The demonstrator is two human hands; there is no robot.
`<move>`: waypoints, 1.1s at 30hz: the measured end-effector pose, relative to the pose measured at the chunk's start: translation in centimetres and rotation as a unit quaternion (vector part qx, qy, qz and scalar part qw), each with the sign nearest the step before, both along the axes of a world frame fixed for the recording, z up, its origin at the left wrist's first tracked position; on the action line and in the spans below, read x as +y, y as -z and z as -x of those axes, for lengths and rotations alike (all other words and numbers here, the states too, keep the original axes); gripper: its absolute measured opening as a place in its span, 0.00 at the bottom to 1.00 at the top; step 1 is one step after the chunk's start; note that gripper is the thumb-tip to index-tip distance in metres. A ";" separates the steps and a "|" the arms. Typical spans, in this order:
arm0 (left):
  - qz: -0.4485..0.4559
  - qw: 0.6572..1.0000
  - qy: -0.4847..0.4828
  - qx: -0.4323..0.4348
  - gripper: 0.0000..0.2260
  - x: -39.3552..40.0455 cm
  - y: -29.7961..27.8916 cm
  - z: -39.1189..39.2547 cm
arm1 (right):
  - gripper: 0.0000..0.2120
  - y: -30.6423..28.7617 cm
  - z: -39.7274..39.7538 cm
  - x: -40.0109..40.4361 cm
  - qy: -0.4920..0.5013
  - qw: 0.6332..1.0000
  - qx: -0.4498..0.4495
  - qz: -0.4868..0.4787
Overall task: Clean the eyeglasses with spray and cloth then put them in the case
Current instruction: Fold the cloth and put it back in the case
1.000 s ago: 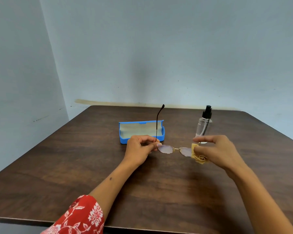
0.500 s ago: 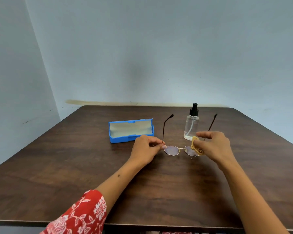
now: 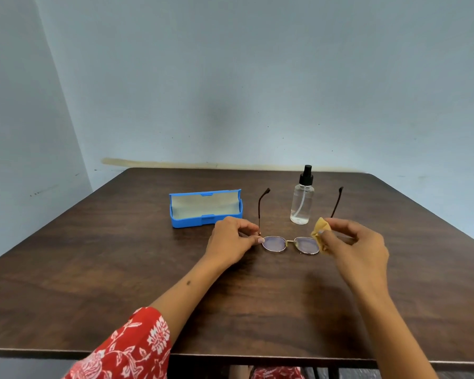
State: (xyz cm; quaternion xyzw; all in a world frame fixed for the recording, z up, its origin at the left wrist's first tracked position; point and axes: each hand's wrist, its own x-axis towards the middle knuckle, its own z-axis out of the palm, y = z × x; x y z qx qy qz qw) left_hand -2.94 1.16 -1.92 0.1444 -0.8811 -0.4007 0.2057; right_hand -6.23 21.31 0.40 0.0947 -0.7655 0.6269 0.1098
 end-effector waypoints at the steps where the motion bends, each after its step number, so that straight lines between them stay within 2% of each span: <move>1: -0.006 1.000 -0.007 0.003 0.14 0.1 -0.2 -0.4 | 0.04 0.0 -0.4 -0.1 -0.041 0.997 -0.030 0.056; 4: -0.026 0.998 -0.043 0.044 0.13 0.8 -1.0 -2.6 | 0.07 -0.2 -1.6 -0.9 -0.192 0.949 -0.132 0.214; 6: -0.095 0.992 -0.039 0.075 0.11 2.0 -1.5 -4.8 | 0.08 -0.3 -2.4 -1.7 -0.260 0.914 -0.171 0.261; 8: -0.223 0.971 -0.009 0.089 0.09 3.4 -2.1 -6.9 | 0.09 -0.2 -3.1 -2.6 -0.309 0.893 -0.193 0.265; 11: -0.392 0.914 0.030 0.101 0.10 4.4 -2.5 -9.2 | 0.10 0.0 -4.3 -4.0 -0.347 0.883 -0.201 0.243; 14: -0.429 0.896 0.031 0.112 0.15 3.8 -2.3 -10.5 | 0.10 0.2 -5.0 -5.1 -0.362 0.882 -0.200 0.225; 19: -0.454 0.882 0.019 0.125 0.16 2.3 -2.2 -11.5 | 0.09 -0.3 -5.3 -6.2 -0.391 0.858 -0.245 0.224; 21: -0.432 0.889 -0.003 0.153 0.14 2.1 -2.2 -11.6 | 0.09 -0.4 -5.3 -6.5 -0.395 0.857 -0.252 0.216; 24: -0.227 0.945 -0.093 0.214 0.10 2.0 -1.7 -11.8 | 0.08 -0.3 -5.4 -7.2 -0.390 0.864 -0.243 0.206; 26: -0.118 0.959 -0.100 0.238 0.09 2.0 -1.7 -12.0 | 0.08 -0.2 -5.6 -7.6 -0.390 0.870 -0.230 0.194; 30: -0.027 0.974 -0.087 0.209 0.08 1.2 -1.7 -12.0 | 0.08 -0.1 -5.9 -7.9 -0.401 0.872 -0.215 0.179; 33: -0.002 0.979 -0.063 0.194 0.05 0.1 -1.9 -12.0 | 0.09 -0.1 -6.0 -7.8 -0.408 0.876 -0.202 0.159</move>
